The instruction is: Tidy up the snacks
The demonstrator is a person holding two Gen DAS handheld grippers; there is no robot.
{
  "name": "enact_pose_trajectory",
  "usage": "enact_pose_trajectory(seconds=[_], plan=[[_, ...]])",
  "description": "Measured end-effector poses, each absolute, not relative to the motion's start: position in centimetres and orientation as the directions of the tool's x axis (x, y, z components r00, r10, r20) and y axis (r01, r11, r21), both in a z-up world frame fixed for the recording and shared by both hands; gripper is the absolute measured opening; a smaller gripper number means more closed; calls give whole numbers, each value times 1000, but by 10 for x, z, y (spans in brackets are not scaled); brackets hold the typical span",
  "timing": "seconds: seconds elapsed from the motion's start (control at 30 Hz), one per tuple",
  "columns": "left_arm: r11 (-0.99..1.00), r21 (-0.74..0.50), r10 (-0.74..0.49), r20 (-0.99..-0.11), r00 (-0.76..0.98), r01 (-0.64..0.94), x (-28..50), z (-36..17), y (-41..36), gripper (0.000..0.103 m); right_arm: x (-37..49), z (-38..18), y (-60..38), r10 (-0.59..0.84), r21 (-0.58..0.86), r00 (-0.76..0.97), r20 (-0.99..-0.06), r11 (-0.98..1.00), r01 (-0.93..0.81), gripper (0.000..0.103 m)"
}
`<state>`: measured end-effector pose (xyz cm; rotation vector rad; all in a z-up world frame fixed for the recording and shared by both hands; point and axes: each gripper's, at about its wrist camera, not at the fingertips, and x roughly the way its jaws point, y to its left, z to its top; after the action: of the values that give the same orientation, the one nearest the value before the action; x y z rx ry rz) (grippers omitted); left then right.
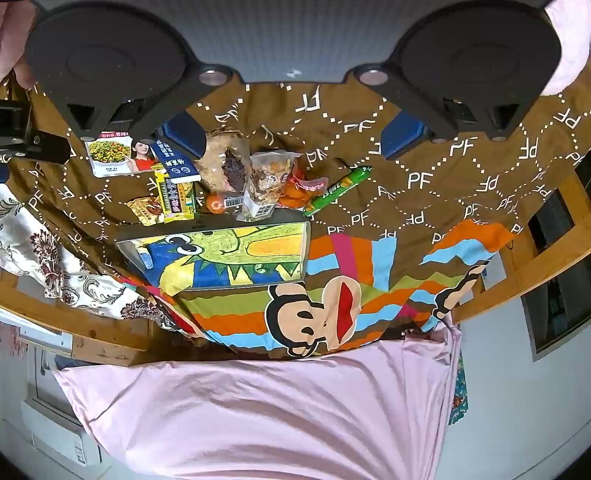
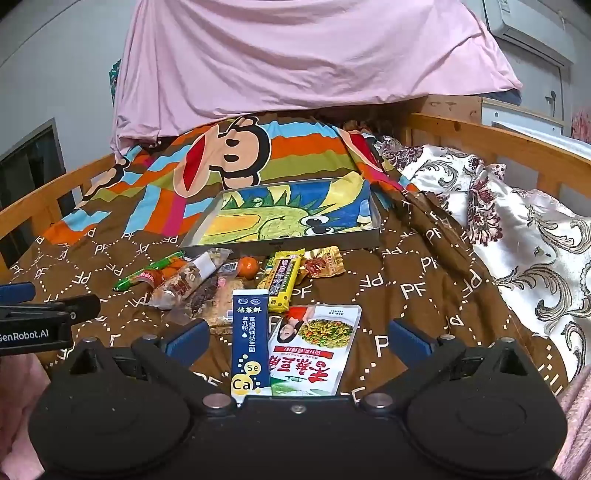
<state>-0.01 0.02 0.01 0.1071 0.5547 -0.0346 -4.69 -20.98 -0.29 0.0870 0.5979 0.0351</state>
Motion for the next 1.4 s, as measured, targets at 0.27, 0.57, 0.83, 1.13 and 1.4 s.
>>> enact_pose_trajectory(seconds=[0.27,0.57,0.83,1.13,1.4], plan=[[994,93,-3,-530,848,62,0,0,0,103,-47,-3,-210,58,92,825,-562,996,-8,102],[994,92,-4,-530,848,62,0,0,0,103,-47,-6,-211,59,92,824,-563,996,-8,102],[994,93,-3,-531,847,62,0,0,0,103,-47,-4,-209,58,92,824,-563,996,-8,102],[994,92,-3,-532,847,62,0,0,0,103,-47,-3,-209,58,91,824,-564,996,-8,102],[994,92,-4,-533,846,62,0,0,0,103,-47,-4,-209,58,91,824,-564,996,-8,102]])
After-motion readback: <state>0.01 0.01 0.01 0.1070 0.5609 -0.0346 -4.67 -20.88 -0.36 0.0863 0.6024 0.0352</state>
